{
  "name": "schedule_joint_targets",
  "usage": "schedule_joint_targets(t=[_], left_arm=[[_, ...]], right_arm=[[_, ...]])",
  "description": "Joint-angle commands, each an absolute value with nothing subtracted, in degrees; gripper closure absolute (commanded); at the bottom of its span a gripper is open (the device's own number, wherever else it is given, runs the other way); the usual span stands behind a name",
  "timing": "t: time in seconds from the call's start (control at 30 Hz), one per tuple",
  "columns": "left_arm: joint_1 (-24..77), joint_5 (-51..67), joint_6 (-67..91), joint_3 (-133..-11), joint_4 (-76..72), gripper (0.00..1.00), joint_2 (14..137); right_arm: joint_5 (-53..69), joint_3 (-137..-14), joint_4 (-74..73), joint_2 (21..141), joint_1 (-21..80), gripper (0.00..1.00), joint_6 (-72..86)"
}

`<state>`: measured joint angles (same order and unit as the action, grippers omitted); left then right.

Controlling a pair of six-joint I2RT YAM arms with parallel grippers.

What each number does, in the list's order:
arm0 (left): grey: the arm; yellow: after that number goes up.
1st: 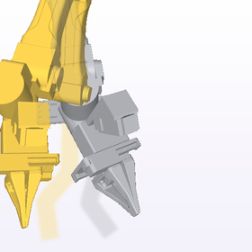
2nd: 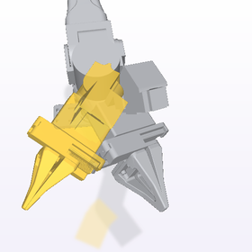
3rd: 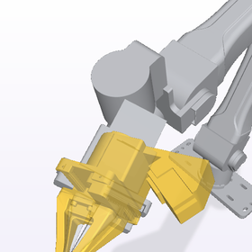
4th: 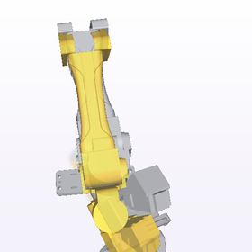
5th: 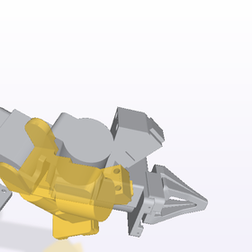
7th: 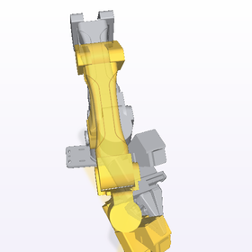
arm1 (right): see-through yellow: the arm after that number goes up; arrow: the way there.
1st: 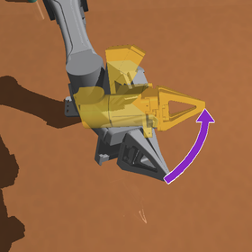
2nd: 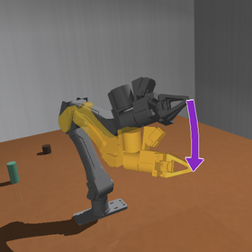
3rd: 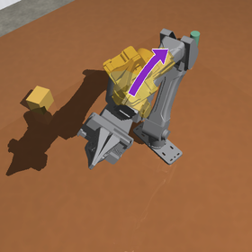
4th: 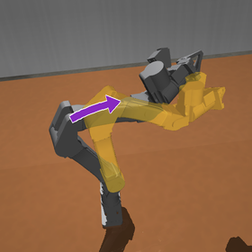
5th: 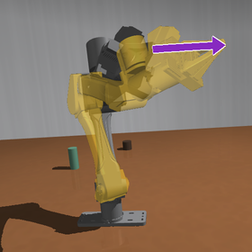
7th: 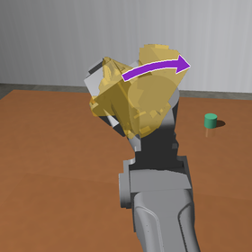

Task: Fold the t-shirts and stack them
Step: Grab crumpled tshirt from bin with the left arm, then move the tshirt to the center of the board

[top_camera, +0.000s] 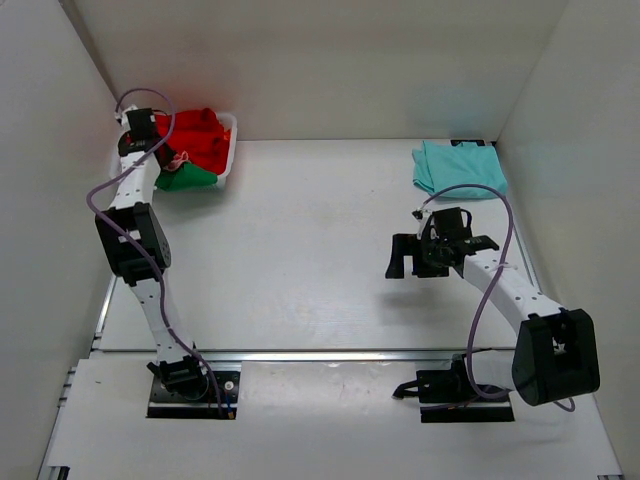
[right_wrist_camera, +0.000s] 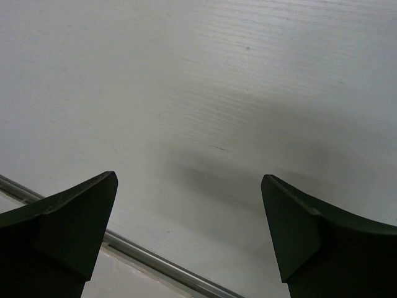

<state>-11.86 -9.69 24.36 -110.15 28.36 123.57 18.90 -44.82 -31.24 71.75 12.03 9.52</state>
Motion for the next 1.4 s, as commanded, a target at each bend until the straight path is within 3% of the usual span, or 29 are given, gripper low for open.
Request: schedule_joint_targets(t=[0.0, 0.13, 0.3, 0.43, 0.97, 1.37], left_arm=[[-11.52, -8.78, 27.51, -117.75, 22.51, 1.0, 115.23], [-8.79, -15.81, 25.14, -132.52, 16.27, 1.0, 115.92], [-11.43, -3.79, 34.63, -130.43, 8.89, 1.0, 113.47], [-7.82, -6.24, 28.12, -134.99, 8.53, 1.0, 112.76], [-7.65, 12.21, 36.98, -147.21, -1.56, 1.0, 105.48], [4.74, 23.72, 51.57, -135.54, -7.46, 1.0, 90.62]], right_arm=[[19.6, -47.02, -29.09, 72.51, 12.22, 0.01, 9.93], [21.17, -46.32, -28.22, 71.64, 13.79, 0.01, 11.34], [22.32, -44.39, -27.16, 68.92, 14.5, 0.01, 13.01], [23.55, -43.24, -24.79, 67.76, 13.71, 0.0, 13.89], [23.38, -40.08, -22.15, 66.89, 14.85, 0.01, 15.03], [22.59, -36.22, -19.51, 61.27, 13.45, 0.0, 19.68]])
